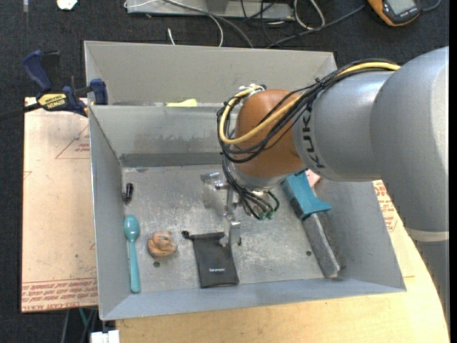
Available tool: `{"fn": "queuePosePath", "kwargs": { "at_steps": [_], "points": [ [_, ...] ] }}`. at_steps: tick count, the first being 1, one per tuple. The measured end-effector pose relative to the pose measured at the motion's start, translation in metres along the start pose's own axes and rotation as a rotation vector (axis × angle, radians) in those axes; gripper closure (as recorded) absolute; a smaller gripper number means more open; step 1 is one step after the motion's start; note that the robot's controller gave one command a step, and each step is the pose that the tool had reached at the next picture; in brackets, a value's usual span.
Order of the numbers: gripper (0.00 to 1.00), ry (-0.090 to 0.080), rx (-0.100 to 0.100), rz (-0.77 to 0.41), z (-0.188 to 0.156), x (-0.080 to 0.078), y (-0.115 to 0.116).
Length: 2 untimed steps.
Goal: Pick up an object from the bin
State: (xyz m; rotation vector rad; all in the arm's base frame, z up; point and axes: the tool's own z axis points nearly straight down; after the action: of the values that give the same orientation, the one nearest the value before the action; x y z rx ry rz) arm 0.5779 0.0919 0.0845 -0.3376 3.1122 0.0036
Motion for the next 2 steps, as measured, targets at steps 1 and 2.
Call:
{"fn": "queuePosePath", "kwargs": {
  "at_steps": [1,2],
  "points": [
    [1.00,0.009,-0.004,0.045,0.0127,0.0319,0.0155],
    [1.00,0.008,-0.004,0.045,0.0127,0.0319,0.0155]
  ]
}}
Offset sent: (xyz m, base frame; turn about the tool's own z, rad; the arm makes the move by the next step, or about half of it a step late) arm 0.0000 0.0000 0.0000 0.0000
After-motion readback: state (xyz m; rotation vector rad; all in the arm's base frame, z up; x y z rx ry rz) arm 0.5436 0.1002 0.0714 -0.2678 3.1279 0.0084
